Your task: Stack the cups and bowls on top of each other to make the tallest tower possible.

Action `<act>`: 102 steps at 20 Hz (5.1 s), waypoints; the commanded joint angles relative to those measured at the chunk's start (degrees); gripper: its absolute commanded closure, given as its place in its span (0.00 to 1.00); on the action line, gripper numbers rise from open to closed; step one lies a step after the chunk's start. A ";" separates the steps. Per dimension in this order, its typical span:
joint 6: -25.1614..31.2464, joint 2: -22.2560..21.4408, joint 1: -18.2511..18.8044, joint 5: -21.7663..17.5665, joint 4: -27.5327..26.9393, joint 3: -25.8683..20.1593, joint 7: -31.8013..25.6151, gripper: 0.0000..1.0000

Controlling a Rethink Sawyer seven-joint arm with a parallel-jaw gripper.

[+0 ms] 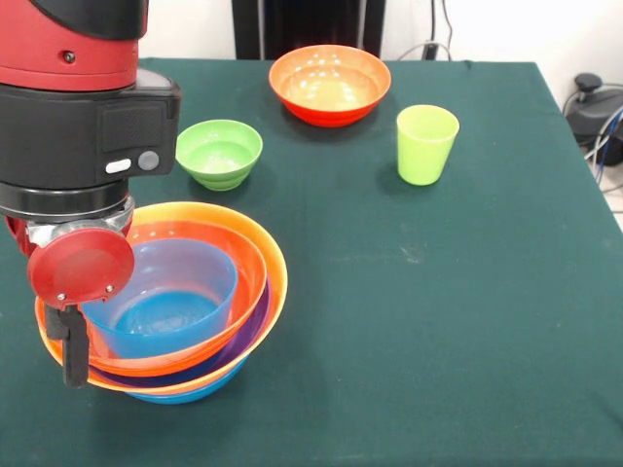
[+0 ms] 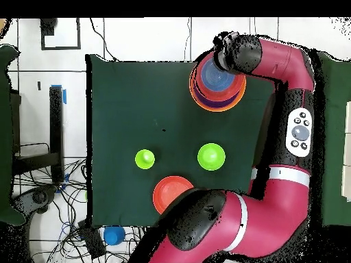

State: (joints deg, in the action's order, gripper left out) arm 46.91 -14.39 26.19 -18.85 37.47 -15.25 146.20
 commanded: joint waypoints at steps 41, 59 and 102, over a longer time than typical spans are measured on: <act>2.13 0.08 -1.46 0.66 1.29 -2.55 -8.66 0.00; -1.57 0.38 -1.39 1.79 5.89 -1.72 -6.71 0.00; -2.49 -0.13 -1.78 2.36 7.99 -0.23 -4.51 0.00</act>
State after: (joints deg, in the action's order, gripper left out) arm 44.23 -14.09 26.21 -16.10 39.09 -14.62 146.20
